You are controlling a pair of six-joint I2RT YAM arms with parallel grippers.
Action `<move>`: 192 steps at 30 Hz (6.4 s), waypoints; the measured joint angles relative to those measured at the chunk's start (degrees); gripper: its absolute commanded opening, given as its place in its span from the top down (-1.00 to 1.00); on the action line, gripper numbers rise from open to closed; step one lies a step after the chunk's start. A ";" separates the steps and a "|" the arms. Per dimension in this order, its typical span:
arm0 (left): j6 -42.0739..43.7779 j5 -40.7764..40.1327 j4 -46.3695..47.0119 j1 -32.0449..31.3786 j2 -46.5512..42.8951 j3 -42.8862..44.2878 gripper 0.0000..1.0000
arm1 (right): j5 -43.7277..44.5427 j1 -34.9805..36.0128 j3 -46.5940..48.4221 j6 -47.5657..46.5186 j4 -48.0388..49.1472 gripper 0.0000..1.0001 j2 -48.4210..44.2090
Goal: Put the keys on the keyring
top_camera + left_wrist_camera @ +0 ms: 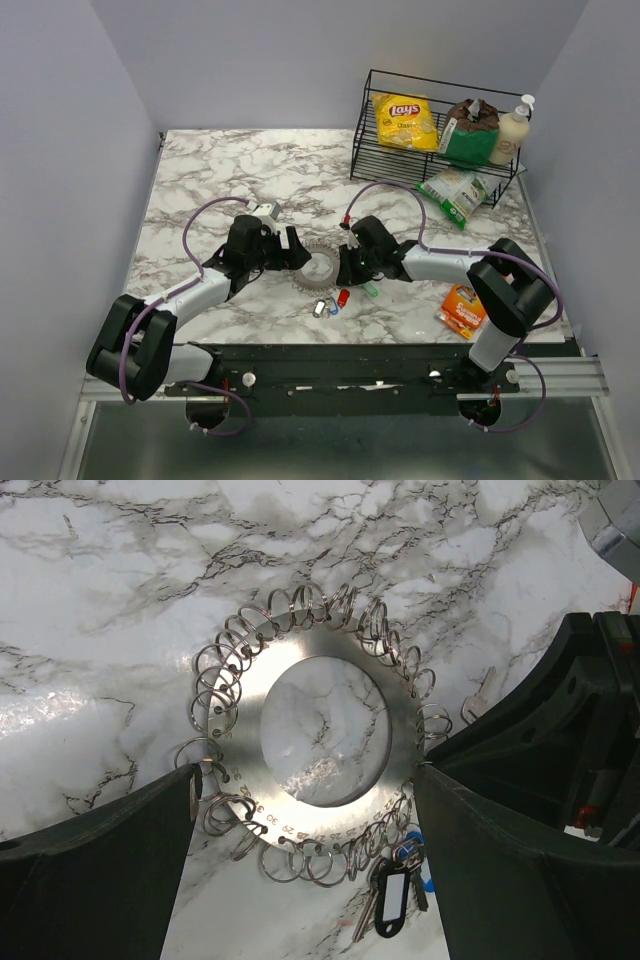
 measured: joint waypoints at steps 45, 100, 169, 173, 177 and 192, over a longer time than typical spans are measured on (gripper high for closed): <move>0.13 11.45 13.79 -0.02 -8.94 -6.23 -0.83 | -10.51 0.00 -10.47 -14.38 15.26 -0.01 -9.73; -4.68 -10.08 -5.22 -22.01 11.80 3.78 1.00 | 2.29 -6.93 -6.45 -6.08 9.70 -0.84 -11.56; -7.85 -10.29 -9.81 -0.07 6.16 0.61 1.00 | -1.40 0.24 45.18 -19.06 -23.93 0.99 28.61; -6.47 -10.34 -11.13 -0.07 6.12 1.20 0.99 | -1.86 0.26 45.68 -19.06 -27.36 0.99 28.57; -5.16 -10.34 -12.55 -0.07 6.40 2.29 0.96 | -3.56 0.28 44.13 -19.02 -29.05 0.99 27.41; -1.49 -10.10 -14.91 -0.07 12.31 9.09 0.88 | -11.82 2.93 35.63 -17.64 -30.10 0.99 22.75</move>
